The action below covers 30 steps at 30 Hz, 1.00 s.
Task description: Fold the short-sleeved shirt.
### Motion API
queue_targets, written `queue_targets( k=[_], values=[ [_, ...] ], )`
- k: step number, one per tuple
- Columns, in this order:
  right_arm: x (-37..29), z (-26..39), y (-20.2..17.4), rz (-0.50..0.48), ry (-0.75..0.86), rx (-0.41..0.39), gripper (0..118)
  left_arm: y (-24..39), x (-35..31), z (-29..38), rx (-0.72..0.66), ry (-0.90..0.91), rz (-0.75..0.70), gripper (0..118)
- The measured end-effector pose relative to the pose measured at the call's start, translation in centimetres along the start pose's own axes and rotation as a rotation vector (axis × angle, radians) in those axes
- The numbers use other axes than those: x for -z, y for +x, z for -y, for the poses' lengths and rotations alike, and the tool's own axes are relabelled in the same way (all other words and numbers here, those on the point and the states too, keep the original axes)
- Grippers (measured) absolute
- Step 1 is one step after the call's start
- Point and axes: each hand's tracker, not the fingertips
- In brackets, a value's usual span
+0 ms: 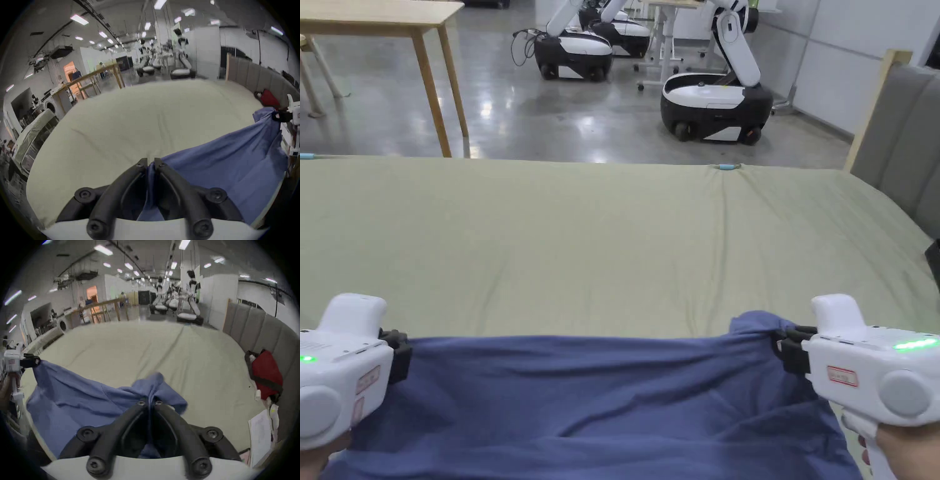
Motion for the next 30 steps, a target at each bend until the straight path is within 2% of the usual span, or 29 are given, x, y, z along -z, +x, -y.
queue_targets(
  k=[5,9,10,12,15,16,17,18,19,20,21,22,26,28,29,30],
  values=[
    [-9.0,3.6,-1.8,-0.011,0.067,-0.049,4,-0.2,-9.1,3.5,0.007,0.067,0.015,7],
    [-11.4,8.7,-3.1,0.028,-0.073,-0.141,4,-0.4,-12.0,9.2,-0.009,-0.001,0.036,7],
    [-11.2,9.9,-3.4,0.034,-0.111,-0.153,4,-0.5,-11.9,10.7,0.004,-0.080,0.029,7],
    [-10.9,11.7,-3.3,-0.004,-0.191,-0.099,4,-0.6,-11.6,13.0,0.010,-0.123,0.002,7],
    [-10.7,12.4,-3.3,-0.007,-0.213,-0.031,4,-0.4,-11.4,14.5,-0.023,-0.125,-0.002,7],
    [-11.0,12.1,-3.4,-0.010,-0.210,-0.028,4,-0.1,-11.4,14.5,-0.018,-0.131,-0.013,11],
    [-11.5,11.7,-3.4,-0.018,-0.207,-0.025,6,0.3,-11.7,14.2,-0.011,-0.125,-0.034,35],
    [-12.1,11.1,-3.4,-0.020,-0.201,-0.024,14,0.5,-12.3,13.7,-0.003,-0.104,-0.048,71],
    [-13.2,10.4,-3.9,-0.014,-0.161,-0.019,35,0.8,-13.1,12.9,-0.001,-0.065,-0.051,104],
    [-14.1,9.8,-4.3,0.002,-0.120,-0.020,81,1.2,-13.8,12.2,-0.003,-0.023,-0.045,118],
    [-15.1,9.0,-5.0,-0.006,-0.078,-0.025,110,1.9,-14.8,11.1,-0.004,0.041,-0.032,118],
    [-16.2,8.1,-6.0,-0.025,-0.024,-0.021,118,2.7,-15.4,10.0,-0.002,0.096,-0.018,118],
    [-18.6,6.0,-10.3,-0.030,0.237,0.034,118,5.6,-16.9,7.2,-0.034,0.264,0.019,118],
    [-18.6,6.2,-12.5,0.039,0.380,0.035,118,6.4,-16.8,7.7,-0.038,0.376,-0.022,113],
    [-18.4,6.5,-13.4,0.092,0.426,0.032,114,6.9,-17.0,7.9,-0.030,0.397,-0.057,98],
    [-18.0,6.9,-14.0,0.105,0.449,0.015,97,7.3,-17.1,8.0,-0.005,0.401,-0.061,75]
  ],
)
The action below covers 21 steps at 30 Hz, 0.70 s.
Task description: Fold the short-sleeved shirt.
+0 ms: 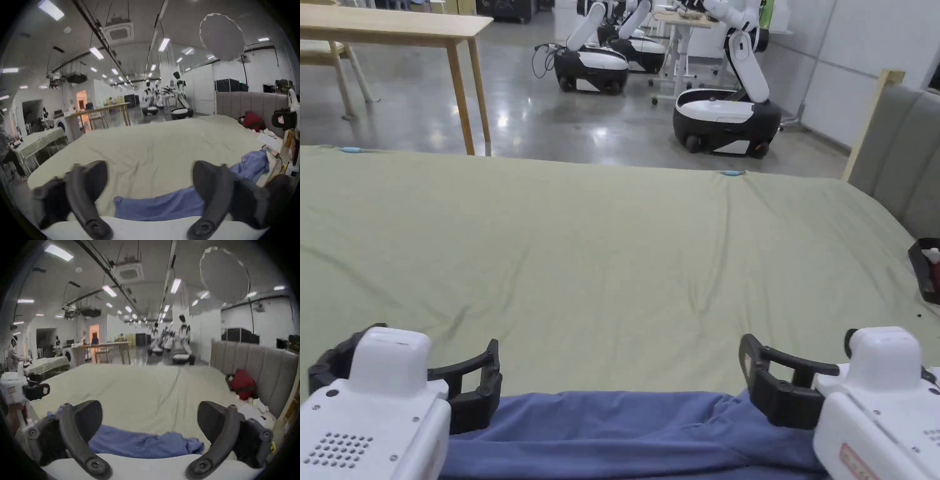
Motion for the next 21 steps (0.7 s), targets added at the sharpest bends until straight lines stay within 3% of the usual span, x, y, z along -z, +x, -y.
queue_targets(
  k=[1,2,4,6,9,13,15,16,17,18,20,21],
  values=[
    [0.1,0.4,-0.6,-0.019,0.010,-0.001,57,0.5,-0.1,0.4,0.025,-0.003,0.009,42],
    [0.4,0.8,-1.0,-0.034,0.000,0.006,1,0.9,0.1,0.5,0.043,-0.013,0.010,5],
    [1.5,1.7,-1.9,0.035,-0.035,-0.018,1,1.1,1.0,0.9,0.053,-0.048,0.008,5],
    [1.4,1.9,-1.7,-0.033,-0.054,0.018,1,0.6,1.3,1.1,0.018,-0.069,0.070,5],
    [1.5,2.1,-2.0,-0.021,-0.054,0.008,1,-0.1,1.4,1.4,0.031,-0.073,0.047,5],
    [1.6,2.1,-2.4,-0.034,-0.074,0.016,1,-5.3,1.2,3.9,-0.137,-0.139,0.006,5],
    [1.6,2.4,-2.7,-0.045,-0.084,0.019,1,-9.2,0.8,6.1,-0.288,-0.205,0.029,24],
    [1.7,2.6,-3.1,-0.053,-0.091,0.016,1,-11.3,0.5,7.4,-0.366,-0.237,0.052,53],
    [1.8,2.7,-3.3,-0.056,-0.097,0.015,1,-12.5,0.2,8.1,-0.417,-0.273,0.038,103],
    [1.8,2.9,-3.6,-0.064,-0.103,0.016,1,-14.0,0.0,9.3,-0.455,-0.313,0.022,118],
    [2.1,3.1,-4.4,-0.079,-0.119,0.018,1,-16.6,-0.7,10.8,-0.570,-0.299,0.042,118],
    [2.1,3.3,-4.8,-0.084,-0.125,0.019,1,-14.3,-0.4,9.2,-0.643,-0.338,0.098,118]
  ],
)
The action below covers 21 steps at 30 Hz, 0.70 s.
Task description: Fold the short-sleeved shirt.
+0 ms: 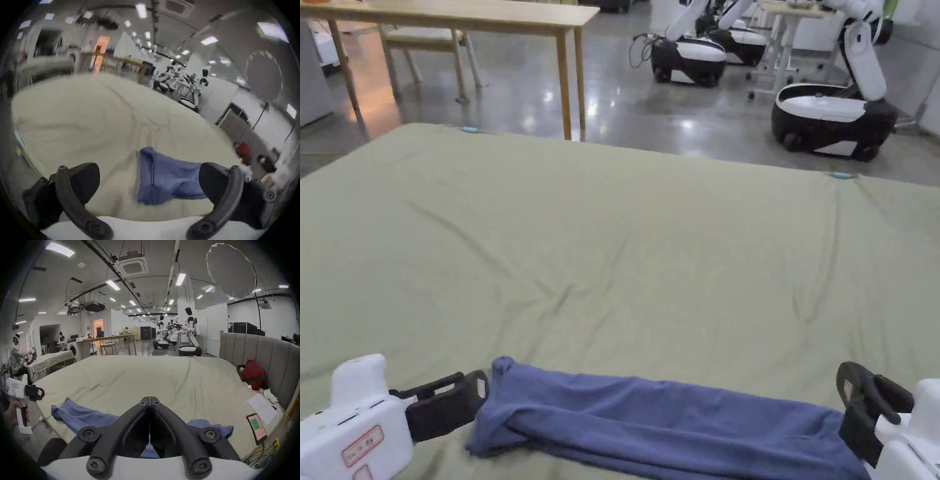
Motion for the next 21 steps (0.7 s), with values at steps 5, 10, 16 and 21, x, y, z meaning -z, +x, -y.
queue_targets(
  k=[5,10,16,21],
  values=[
    [0.4,0.2,-1.5,-0.021,-0.016,-0.007,1,-5.7,4.1,-0.2,-0.415,-0.214,0.276,118],
    [0.3,-0.3,-1.8,-0.016,-0.017,-0.001,1,-6.7,8.4,1.1,-0.659,-0.238,0.675,116],
    [0.1,-0.8,-1.6,0.000,-0.020,0.005,1,-3.6,12.3,3.3,-0.636,-0.278,0.308,4],
    [0.2,-0.7,-1.5,0.003,-0.030,-0.001,1,-4.7,8.9,-0.8,-0.536,-0.124,0.261,4]
  ],
)
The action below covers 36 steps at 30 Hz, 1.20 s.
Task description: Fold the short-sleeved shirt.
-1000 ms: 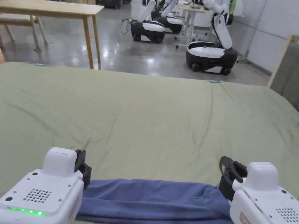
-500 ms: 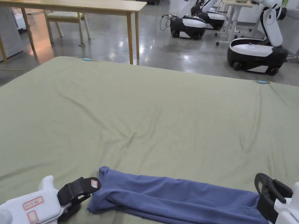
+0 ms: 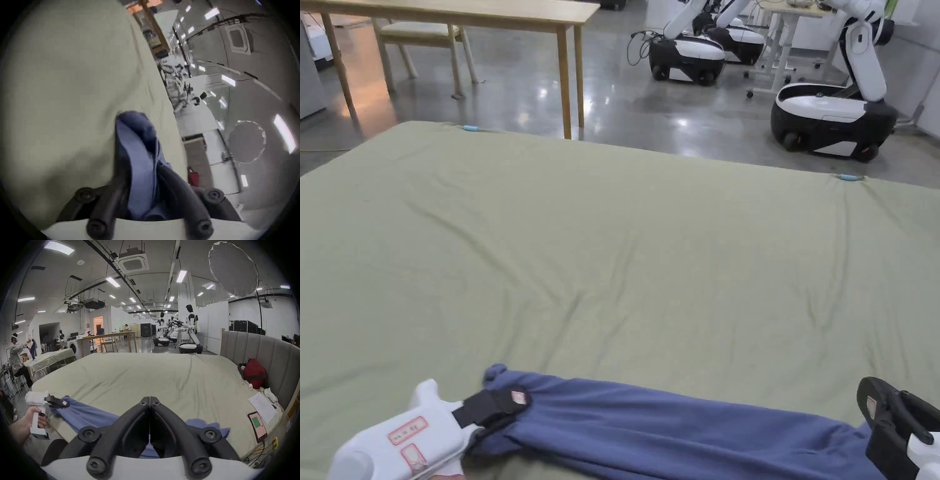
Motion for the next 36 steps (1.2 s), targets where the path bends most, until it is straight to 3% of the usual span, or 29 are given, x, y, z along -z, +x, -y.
queue_targets(
  k=[3,6,10,13,19,20,21,22,24,25,26,29,32,33,34,36],
  values=[
    [-0.1,0.0,0.0,-0.008,0.002,0.009,1,1.4,-1.8,-2.1,0.107,0.041,-0.058,3],
    [0.0,0.1,-0.2,-0.019,0.005,0.008,1,5.3,-1.4,-0.5,0.403,0.051,-0.215,3],
    [0.0,0.1,-0.3,-0.029,0.008,-0.001,1,12.4,0.7,7.2,0.844,0.096,-0.267,3],
    [-0.4,0.2,0.0,-0.035,0.012,0.004,1,15.7,4.3,14.4,1.130,0.024,-0.319,3],
    [-1.1,1.5,1.6,-0.043,-0.001,0.054,1,14.9,13.8,26.4,1.475,-0.196,-0.526,4],
    [-1.1,1.7,1.9,-0.042,-0.003,0.057,1,13.9,14.8,27.3,1.515,-0.197,-0.564,8],
    [-1.2,1.9,2.3,-0.043,-0.008,0.067,1,12.8,15.7,27.8,1.556,-0.193,-0.616,22],
    [-1.3,2.0,2.7,-0.048,-0.015,0.079,1,12.3,16.2,28.0,1.555,-0.179,-0.629,31],
    [-1.3,2.2,3.2,-0.047,-0.023,0.082,1,13.3,15.0,26.9,1.425,-0.223,-0.554,52],
    [-1.3,2.3,3.4,-0.050,-0.029,0.074,1,14.3,14.0,26.2,1.357,-0.225,-0.495,87],
    [-1.3,2.3,3.7,-0.047,-0.033,0.061,1,15.8,12.4,25.0,1.268,-0.199,-0.403,104],
    [-1.8,2.3,4.2,-0.051,-0.029,0.058,1,19.2,7.5,19.7,0.945,-0.147,-0.166,106],
    [-2.1,2.3,4.4,-0.053,-0.018,0.074,1,18.7,6.1,14.5,0.724,-0.063,-0.078,108],
    [-2.1,2.3,4.6,-0.055,-0.016,0.088,1,17.8,6.5,12.7,0.592,-0.111,-0.082,107],
    [-2.1,2.3,4.6,-0.059,-0.015,0.102,1,16.9,6.8,11.5,0.484,-0.158,-0.085,96],
    [-2.1,2.4,4.7,-0.059,-0.016,0.123,1,14.9,8.5,11.2,0.452,-0.169,-0.093,10]
  ],
)
